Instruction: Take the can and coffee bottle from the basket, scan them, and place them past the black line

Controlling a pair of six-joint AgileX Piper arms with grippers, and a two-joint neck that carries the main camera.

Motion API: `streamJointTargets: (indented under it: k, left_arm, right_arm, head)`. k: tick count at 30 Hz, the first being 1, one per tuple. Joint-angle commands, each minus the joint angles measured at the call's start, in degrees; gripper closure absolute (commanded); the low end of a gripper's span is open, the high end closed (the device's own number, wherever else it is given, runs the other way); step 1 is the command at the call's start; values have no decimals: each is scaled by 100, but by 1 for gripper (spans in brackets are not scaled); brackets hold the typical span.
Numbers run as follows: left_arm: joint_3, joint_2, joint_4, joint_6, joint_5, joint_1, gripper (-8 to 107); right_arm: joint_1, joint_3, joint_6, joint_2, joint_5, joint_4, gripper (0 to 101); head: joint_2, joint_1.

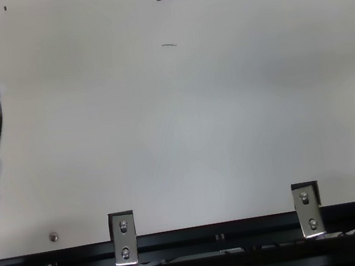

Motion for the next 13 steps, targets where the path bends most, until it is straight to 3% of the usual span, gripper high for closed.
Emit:
streamJointTargets:
  k: [1, 7, 13]
  left_arm:
    - [0, 0, 0, 0, 0, 0, 9]
    - [118, -648, 1489, -441, 187, -131, 9]
    - [118, -648, 1792, -441, 184, -131, 9]
  right_arm:
    - [0, 0, 0, 0, 0, 0, 0]
    - [0, 0, 0, 0, 0, 0, 0]
    - [0, 0, 0, 0, 0, 0, 0]
  head:
    - [-91, -183]
    - [-91, -183]
    - [-91, -183]
